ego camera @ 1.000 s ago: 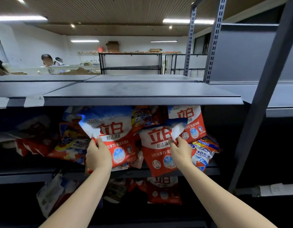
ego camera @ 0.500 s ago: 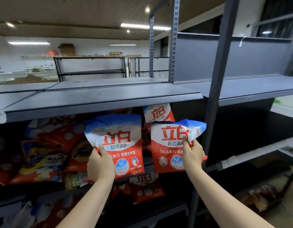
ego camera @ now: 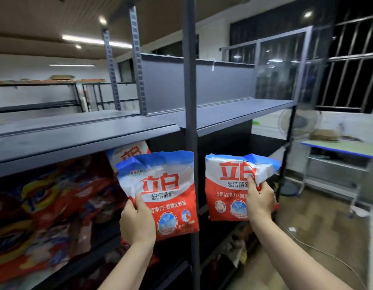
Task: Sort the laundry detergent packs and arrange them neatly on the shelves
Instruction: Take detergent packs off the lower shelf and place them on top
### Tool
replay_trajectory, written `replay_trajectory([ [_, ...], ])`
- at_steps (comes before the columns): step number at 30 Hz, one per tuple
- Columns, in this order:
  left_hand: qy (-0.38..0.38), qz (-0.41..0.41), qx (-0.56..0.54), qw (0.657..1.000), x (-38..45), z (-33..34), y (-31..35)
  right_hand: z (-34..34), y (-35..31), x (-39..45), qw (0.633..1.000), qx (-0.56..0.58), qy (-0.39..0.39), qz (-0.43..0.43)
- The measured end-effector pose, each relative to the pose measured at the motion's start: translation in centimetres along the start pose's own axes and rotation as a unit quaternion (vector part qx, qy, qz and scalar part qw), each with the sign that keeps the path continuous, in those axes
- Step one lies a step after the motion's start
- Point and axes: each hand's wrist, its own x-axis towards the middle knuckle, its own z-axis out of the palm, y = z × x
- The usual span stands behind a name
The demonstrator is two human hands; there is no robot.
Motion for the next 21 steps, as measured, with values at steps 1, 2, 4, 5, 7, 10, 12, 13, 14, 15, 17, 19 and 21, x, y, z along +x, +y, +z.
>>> replay_trajectory([
  [1,-0.015,0.003,-0.002,1.000,-0.5,1.3,0.5,-1.0,0.3,1.0,1.000,-0.001,0.015,0.000],
  [2,-0.025,0.007,-0.002,1.000,-1.0,2.6,1.0,-1.9,0.6,2.1,1.000,-0.004,0.028,0.001],
  [4,-0.038,0.016,-0.008,0.999,-1.8,5.5,2.1,-3.6,1.4,4.6,0.998,-0.017,0.056,-0.002],
  [5,-0.043,0.018,-0.013,0.999,-2.2,7.0,2.7,-4.5,1.8,6.0,0.997,-0.023,0.071,-0.006],
  [7,-0.055,0.019,-0.024,0.998,-3.2,10.2,4.0,-6.1,2.5,9.0,0.995,-0.035,0.094,-0.011],
  [10,-0.078,0.019,-0.055,0.995,-4.5,15.3,5.9,-8.3,3.5,13.6,0.994,-0.026,0.104,-0.018],
  [12,-0.086,0.017,-0.074,0.993,-5.6,19.0,7.4,-9.7,4.2,17.0,0.994,-0.016,0.107,-0.019],
  [13,-0.086,0.018,-0.081,0.993,-6.1,20.9,8.1,-10.5,4.5,18.8,0.994,-0.010,0.109,-0.019],
  [14,-0.084,0.018,-0.087,0.993,-6.6,22.6,8.7,-11.3,4.8,20.5,0.993,-0.012,0.112,-0.022],
  [15,-0.082,0.018,-0.092,0.992,-7.2,24.3,9.3,-12.0,5.1,22.1,0.993,-0.017,0.115,-0.025],
  [17,-0.083,0.017,-0.103,0.991,-8.2,27.5,10.6,-13.4,5.7,25.2,0.992,-0.022,0.117,-0.027],
  [19,-0.093,0.013,-0.112,0.989,-9.1,30.7,11.9,-14.8,6.2,28.0,0.993,-0.016,0.114,-0.027],
  [21,-0.104,0.007,-0.119,0.987,-9.9,33.7,13.4,-15.9,6.6,30.6,0.994,-0.004,0.111,-0.022],
])
